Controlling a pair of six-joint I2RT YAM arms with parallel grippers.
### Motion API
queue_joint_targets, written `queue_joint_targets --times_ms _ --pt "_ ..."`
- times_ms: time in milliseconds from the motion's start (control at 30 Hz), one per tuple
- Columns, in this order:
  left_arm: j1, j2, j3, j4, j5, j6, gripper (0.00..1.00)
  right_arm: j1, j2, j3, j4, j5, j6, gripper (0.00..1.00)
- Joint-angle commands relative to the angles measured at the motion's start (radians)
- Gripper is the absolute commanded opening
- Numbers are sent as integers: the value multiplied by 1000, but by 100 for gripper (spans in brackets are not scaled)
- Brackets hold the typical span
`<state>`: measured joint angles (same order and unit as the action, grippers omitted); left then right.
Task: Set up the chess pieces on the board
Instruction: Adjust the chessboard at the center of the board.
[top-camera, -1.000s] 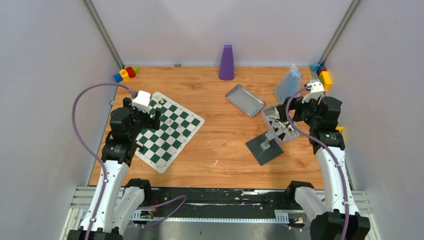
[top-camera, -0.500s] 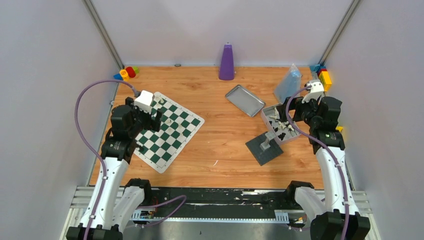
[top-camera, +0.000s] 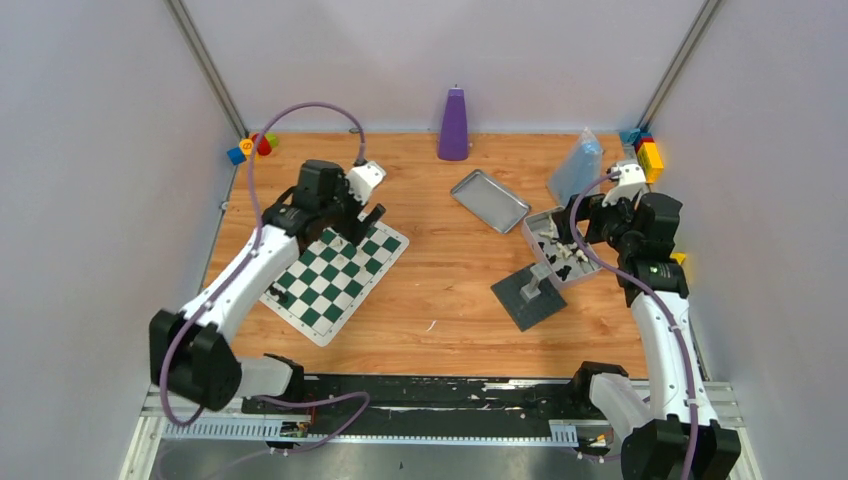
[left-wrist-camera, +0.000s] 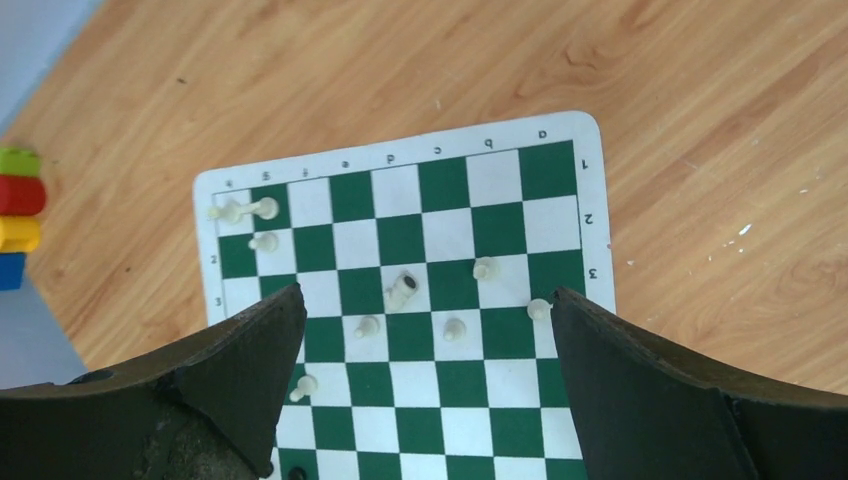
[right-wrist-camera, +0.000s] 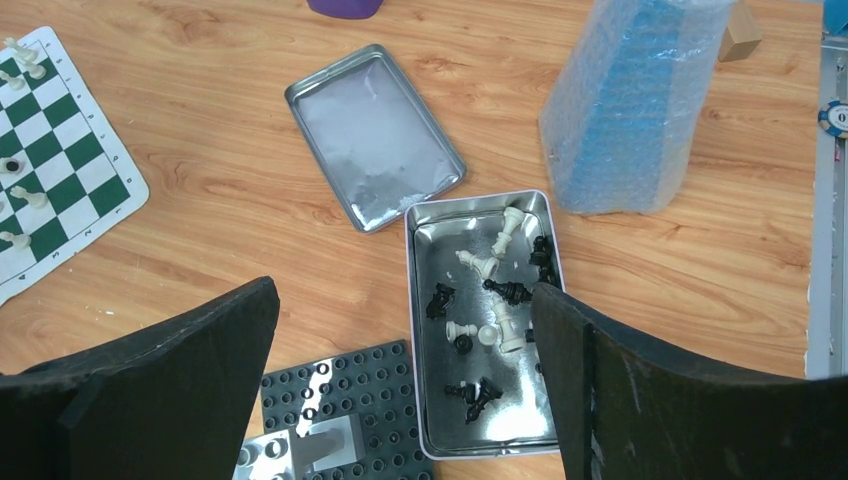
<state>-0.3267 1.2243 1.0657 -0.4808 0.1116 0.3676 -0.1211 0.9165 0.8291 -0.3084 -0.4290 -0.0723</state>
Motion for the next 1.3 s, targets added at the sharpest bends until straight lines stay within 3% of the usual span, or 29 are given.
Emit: queue_joint_targets --times_ms 0,233,500,1267 --pt "-77 190 105 -28 -81 65 100 3 -1 -12 40 -13 -20 100" --pt "-97 499 281 -87 -56 40 94 3 -1 -21 40 -27 -27 100" --pt "-97 672 360 -110 -30 13 93 3 10 -25 37 -58 -31 100" --pt "-135 772 297 -54 73 -6 89 3 22 -31 34 -77 -37 100"
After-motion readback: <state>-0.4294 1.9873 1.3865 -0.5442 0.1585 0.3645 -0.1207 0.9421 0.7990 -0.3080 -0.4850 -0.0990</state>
